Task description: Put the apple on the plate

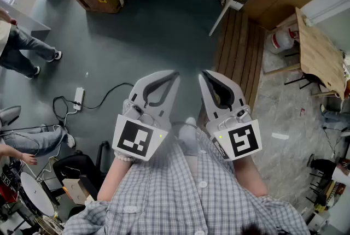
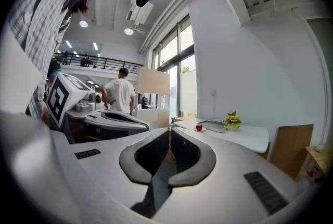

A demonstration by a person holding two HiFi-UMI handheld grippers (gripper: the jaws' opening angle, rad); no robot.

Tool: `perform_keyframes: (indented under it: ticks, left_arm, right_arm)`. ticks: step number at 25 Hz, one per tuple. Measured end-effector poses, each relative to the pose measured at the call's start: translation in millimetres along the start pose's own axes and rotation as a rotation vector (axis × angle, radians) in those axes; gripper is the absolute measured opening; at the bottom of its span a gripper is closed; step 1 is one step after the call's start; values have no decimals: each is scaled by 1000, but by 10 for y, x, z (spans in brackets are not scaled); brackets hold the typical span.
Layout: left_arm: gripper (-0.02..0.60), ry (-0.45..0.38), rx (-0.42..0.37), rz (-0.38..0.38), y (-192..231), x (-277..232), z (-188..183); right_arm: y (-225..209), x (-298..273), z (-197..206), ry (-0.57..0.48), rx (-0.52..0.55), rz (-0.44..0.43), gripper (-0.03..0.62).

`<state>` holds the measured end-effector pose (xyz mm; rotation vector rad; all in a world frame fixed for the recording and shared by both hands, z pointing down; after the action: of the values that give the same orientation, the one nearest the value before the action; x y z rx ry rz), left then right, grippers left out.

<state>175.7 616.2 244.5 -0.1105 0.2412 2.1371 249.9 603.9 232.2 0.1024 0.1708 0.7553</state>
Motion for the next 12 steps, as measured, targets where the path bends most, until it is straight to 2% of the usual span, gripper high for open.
perform_keyframes:
  ticks: [12]
  left_arm:
    - [9, -13, 6, 22, 61, 111, -4]
  right_arm:
    - [118, -23, -57, 0, 14, 33, 29]
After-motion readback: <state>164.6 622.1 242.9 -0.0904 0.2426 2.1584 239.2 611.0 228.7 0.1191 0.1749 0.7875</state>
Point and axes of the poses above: the fingertips, and each gripper's own axes: x backward along the fingers, y to its left, z out of its underside, the point moved 2 cm from there along x, backward along the fingers, and after that the axes turned 6 degrees about x, right-handed, at the moved point
